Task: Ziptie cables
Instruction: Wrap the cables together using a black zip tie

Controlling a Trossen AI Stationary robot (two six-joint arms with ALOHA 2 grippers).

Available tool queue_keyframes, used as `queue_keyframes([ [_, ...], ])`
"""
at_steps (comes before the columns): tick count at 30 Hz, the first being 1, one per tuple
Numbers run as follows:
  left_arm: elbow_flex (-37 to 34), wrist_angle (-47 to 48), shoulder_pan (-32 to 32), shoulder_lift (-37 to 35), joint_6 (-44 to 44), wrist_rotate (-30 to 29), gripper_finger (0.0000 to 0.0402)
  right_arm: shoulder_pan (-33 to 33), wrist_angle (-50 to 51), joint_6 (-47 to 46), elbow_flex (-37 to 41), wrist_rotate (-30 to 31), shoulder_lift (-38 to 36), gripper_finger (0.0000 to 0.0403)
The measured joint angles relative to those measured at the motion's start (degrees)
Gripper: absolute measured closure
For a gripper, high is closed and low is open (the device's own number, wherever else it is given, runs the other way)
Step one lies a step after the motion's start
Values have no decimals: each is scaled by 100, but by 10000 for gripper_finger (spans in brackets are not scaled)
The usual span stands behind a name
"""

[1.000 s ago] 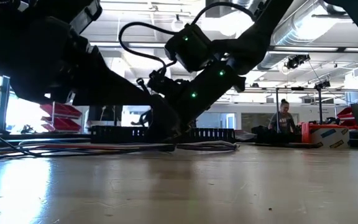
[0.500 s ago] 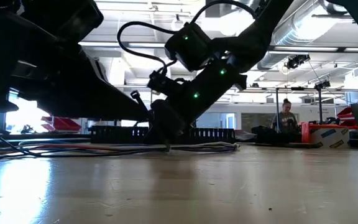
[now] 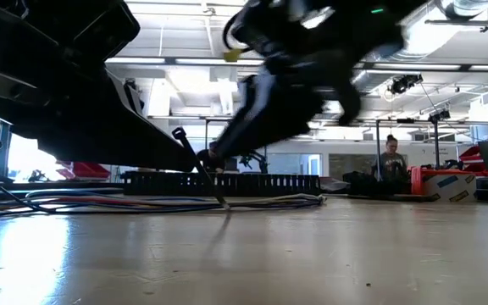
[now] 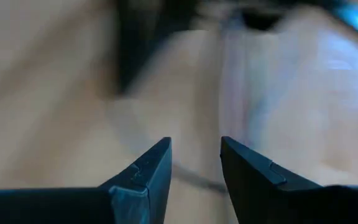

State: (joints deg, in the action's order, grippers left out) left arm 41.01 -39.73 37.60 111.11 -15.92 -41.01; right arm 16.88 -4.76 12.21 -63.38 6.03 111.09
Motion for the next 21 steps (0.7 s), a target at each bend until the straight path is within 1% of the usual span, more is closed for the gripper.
queue_keyframes([
  [3, 0, -2, 0, 0, -9, 10, 401, 443, -853, -169, 356, 219, 101, 277],
  [5, 0, -8, 0, 0, -33, 14, 401, 665, -1448, -109, 514, 653, 235, 277],
  [7, 1, -33, 0, 0, -36, 44, 401, 809, -1841, 15, 600, 1039, 417, 277],
  [8, 4, -40, 0, 0, -40, 79, 401, 851, -2000, 30, 623, 1177, 521, 277],
  [10, 36, -38, 0, 0, -42, 170, 401, 875, -2263, -37, 572, 1254, 740, 277],
  [12, 68, -41, -9, 0, -44, 196, 401, 864, -2355, -198, 444, 1296, 936, 278],
  [14, 90, -42, -9, 0, -8, 200, 401, 862, -2352, -332, 339, 1460, 1086, 285],
  [16, 109, -39, -9, 0, -6, 223, 401, 862, -2368, -432, 307, 1635, 1152, 305],
  [20, 109, -45, -7, 0, -33, 190, 402, 864, -2429, -803, 324, 1763, 1156, 381],
  [21, 109, -47, -9, 0, -34, 179, 401, 865, -2429, -901, 324, 1782, 1156, 392],
])
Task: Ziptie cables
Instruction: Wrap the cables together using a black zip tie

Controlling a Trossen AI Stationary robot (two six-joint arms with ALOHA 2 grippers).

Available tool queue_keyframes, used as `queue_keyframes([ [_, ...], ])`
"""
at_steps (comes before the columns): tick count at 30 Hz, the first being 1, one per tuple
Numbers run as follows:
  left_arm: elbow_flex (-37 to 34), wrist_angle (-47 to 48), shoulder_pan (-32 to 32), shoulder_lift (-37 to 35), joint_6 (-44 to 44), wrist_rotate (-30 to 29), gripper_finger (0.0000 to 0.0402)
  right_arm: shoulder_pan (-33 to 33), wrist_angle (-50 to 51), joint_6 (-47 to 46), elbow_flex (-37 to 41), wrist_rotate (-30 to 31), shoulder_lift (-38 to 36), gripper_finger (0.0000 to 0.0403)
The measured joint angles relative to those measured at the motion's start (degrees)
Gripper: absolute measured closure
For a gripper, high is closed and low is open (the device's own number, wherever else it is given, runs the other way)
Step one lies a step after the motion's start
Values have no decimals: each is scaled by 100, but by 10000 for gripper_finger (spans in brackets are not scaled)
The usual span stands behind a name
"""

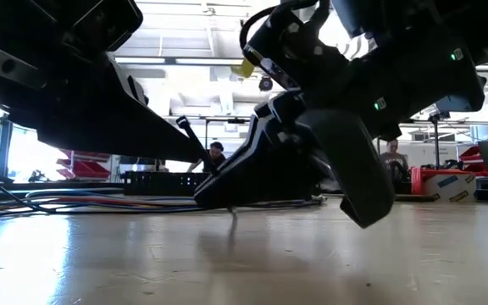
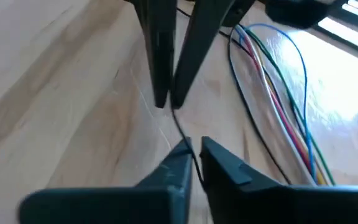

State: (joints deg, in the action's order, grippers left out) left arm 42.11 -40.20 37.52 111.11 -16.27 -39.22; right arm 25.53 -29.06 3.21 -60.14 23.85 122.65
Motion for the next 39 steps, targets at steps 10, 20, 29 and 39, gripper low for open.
queue_keyframes([
  [10, 2, -41, -51, 0, 30, -48, 320, -24, -2173, -746, 695, -3, -2, 403],
  [20, 0, -288, -97, 0, 228, -833, 291, -30, -3309, -1030, 1294, -156, 0, 403],
  [29, 0, -1112, -353, 0, 708, -147, 291, 2, -3285, -842, 1221, -346, 0, 403],
  [39, -2, -1673, -420, 0, 1342, 135, 310, 77, -3286, -770, 1216, -346, 0, 403],
])
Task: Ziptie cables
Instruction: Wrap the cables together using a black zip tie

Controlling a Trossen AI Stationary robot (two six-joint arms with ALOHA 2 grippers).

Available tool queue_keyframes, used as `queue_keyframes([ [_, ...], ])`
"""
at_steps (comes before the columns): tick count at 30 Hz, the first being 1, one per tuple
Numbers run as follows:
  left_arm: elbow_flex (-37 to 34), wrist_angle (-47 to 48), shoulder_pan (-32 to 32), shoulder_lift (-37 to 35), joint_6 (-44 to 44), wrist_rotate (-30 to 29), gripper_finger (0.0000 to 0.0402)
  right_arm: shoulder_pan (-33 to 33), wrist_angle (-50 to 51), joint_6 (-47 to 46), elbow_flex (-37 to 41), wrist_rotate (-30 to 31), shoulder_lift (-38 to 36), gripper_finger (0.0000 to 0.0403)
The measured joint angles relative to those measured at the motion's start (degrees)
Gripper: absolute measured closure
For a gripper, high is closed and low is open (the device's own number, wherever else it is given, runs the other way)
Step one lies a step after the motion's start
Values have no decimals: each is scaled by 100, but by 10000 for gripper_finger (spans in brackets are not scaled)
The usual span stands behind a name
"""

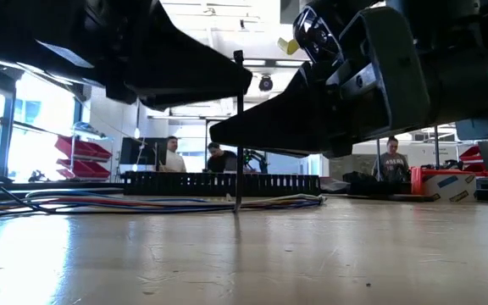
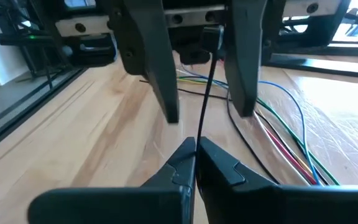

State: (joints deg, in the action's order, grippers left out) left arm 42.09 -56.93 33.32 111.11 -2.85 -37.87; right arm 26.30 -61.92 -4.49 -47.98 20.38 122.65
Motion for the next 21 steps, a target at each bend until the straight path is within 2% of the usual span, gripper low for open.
queue_keyframes([
  [10, 2, 3, -32, 0, 10, 38, 395, 2, -2, 0, -1, 0, 0, 403],
  [14, 2, 2, -74, 0, -4, 179, 397, 3, -2, 0, -1, 0, 0, 403],
  [21, 1, -34, -74, 0, -3, 330, 375, 11, -3, 2, -1, -13, 0, 403],
])
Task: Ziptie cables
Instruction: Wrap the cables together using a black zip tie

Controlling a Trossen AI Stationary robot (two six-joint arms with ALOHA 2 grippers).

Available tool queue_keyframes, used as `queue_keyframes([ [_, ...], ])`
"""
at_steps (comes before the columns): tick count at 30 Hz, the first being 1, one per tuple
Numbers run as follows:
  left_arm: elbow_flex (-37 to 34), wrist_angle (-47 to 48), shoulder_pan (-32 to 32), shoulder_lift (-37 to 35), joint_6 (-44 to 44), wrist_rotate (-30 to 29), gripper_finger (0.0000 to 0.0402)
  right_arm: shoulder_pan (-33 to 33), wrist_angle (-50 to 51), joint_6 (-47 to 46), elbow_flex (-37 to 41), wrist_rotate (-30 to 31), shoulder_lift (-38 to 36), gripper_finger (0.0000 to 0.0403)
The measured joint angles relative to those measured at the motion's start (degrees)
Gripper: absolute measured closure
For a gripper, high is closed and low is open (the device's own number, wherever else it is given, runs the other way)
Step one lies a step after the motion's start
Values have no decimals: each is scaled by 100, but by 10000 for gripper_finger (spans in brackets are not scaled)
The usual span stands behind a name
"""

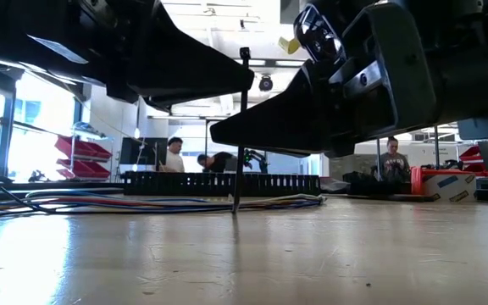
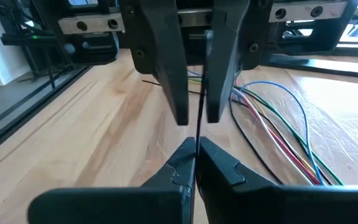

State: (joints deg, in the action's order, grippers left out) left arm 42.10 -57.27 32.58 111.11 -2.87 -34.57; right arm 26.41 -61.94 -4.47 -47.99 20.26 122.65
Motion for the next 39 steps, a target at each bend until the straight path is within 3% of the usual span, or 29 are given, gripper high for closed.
queue_keyframes([
  [5, -1, -137, 0, 0, 55, -29, 369, 0, -1, 0, 0, -27, 0, 403],
  [13, -1, -136, -4, 0, 43, -57, 399, 0, -1, -1, 0, -76, 0, 403],
  [20, -1, 174, 33, 0, -387, -282, 401, 0, 122, -93, -2, -102, -5, 396],
  [23, -1, 250, 137, 2, -533, -534, 401, -10, 857, -210, -2, -138, -149, 369],
  [28, 1, 400, 262, 0, -780, -651, 401, -15, 2183, -558, -4, -250, -600, 290],
  [33, 1, 622, 283, 0, -1076, -710, 401, -11, 3295, -614, -4, -730, -1259, 221],
  [39, 1, 640, 269, 0, -1060, -722, 402, 50, 3413, -402, -4, -991, -1932, 197],
])
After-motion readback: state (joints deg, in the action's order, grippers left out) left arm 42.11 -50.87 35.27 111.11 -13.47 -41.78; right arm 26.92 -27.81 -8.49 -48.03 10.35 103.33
